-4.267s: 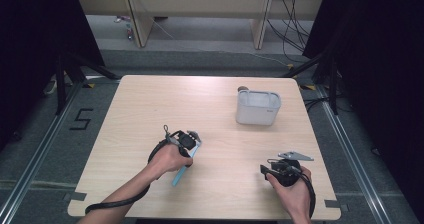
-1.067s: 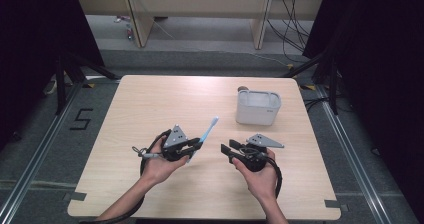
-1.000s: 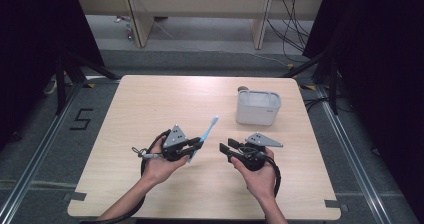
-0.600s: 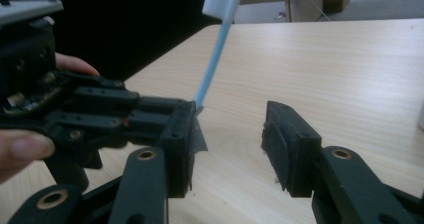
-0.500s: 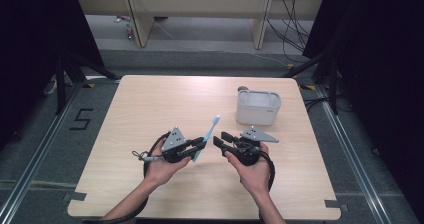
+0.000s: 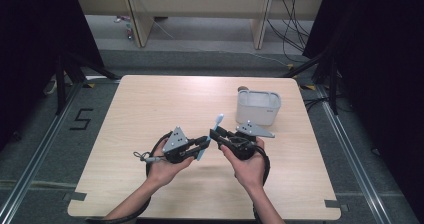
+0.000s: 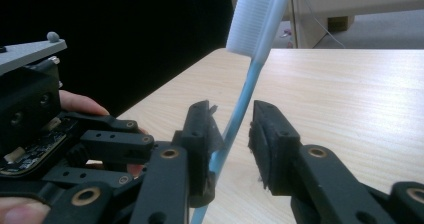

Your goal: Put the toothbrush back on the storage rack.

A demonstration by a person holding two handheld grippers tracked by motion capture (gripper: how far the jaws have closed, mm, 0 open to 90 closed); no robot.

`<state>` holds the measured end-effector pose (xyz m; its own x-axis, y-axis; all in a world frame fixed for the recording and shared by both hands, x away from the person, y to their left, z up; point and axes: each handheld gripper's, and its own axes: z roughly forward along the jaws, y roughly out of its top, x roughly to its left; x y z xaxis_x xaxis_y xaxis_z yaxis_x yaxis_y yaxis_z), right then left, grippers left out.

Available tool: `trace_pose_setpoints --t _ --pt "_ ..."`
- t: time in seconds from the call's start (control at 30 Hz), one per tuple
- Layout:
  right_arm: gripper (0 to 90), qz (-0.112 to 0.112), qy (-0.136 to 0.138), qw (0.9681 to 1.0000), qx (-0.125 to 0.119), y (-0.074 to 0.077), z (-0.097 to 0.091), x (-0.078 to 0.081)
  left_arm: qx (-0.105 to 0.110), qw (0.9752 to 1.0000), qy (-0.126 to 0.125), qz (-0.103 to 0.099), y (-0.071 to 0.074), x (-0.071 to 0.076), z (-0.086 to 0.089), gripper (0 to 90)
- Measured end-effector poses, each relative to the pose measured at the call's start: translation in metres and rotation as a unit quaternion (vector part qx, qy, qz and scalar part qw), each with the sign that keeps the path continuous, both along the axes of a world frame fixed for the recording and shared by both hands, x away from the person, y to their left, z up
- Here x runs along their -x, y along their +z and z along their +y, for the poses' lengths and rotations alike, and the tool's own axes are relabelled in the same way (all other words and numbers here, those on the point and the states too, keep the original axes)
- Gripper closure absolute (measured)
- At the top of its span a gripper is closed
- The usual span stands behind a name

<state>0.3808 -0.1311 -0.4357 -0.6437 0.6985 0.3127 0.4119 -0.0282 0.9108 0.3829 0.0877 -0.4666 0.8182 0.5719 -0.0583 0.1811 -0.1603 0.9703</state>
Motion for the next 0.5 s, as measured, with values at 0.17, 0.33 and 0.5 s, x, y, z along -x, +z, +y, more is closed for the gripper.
trace_pose_setpoints --t 0.17,0.33,0.5 --pt "75.1 -0.008 -0.002 0.9999 -0.006 -0.0016 0.0006 -0.0007 -0.004 1.0 0.004 0.0 0.0034 0.0011 0.0002 78.1" --pt "80.7 -0.004 -0.01 0.9999 -0.012 -0.0009 0.0013 0.0007 -0.004 1.0 0.006 -0.002 0.0036 0.0005 0.0006 78.1" --pt "85.2 -0.02 -0.002 0.9997 -0.014 0.0014 0.0019 0.0009 -0.005 1.0 0.006 -0.003 0.0044 0.0006 -0.0004 78.1"
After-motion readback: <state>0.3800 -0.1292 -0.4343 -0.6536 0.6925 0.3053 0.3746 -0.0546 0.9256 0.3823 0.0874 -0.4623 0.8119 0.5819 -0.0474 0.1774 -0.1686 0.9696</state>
